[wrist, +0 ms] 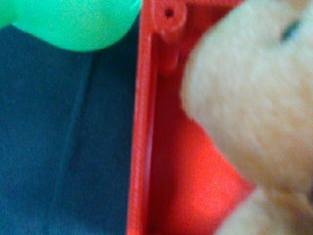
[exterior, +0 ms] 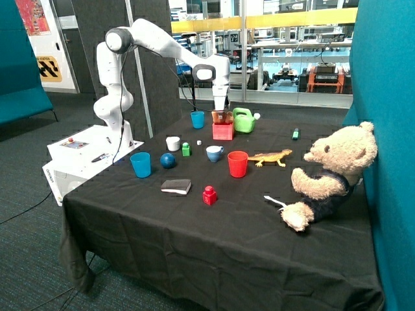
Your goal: Put the ball in the red pot
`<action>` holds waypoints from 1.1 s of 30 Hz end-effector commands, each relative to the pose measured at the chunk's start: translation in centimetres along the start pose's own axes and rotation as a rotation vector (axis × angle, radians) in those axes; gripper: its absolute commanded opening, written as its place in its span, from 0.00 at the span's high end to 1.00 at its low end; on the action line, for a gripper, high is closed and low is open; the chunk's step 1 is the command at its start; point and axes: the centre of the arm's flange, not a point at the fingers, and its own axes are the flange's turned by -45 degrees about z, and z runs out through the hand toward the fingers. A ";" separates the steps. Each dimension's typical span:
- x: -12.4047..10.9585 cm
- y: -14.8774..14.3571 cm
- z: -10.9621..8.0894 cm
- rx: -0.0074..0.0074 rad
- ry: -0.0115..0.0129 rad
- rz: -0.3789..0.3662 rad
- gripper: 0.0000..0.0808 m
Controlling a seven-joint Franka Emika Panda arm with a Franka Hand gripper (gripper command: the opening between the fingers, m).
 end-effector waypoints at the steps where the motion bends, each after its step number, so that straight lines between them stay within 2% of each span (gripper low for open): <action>1: 0.9 -0.5 0.5 -0.0006 -0.0069 -0.005 0.12; 17: -0.2 -0.6 2.3 -0.0006 -0.0069 0.003 0.15; 19: -0.3 -0.4 2.4 -0.0007 -0.0069 0.010 0.23; 20: -0.4 -0.3 2.5 -0.0007 -0.0069 0.014 0.32; 21: -0.4 -0.2 2.5 -0.0007 -0.0069 0.019 0.48; 22: -0.5 -0.1 2.4 -0.0007 -0.0069 0.024 0.72; 23: -0.5 0.0 2.4 -0.0007 -0.0069 0.026 0.86; 24: -0.6 0.1 2.4 -0.0007 -0.0069 0.028 0.93; 27: -0.6 0.3 2.2 -0.0007 -0.0069 0.026 0.99; 33: -0.6 0.5 1.9 -0.0007 -0.0069 0.022 1.00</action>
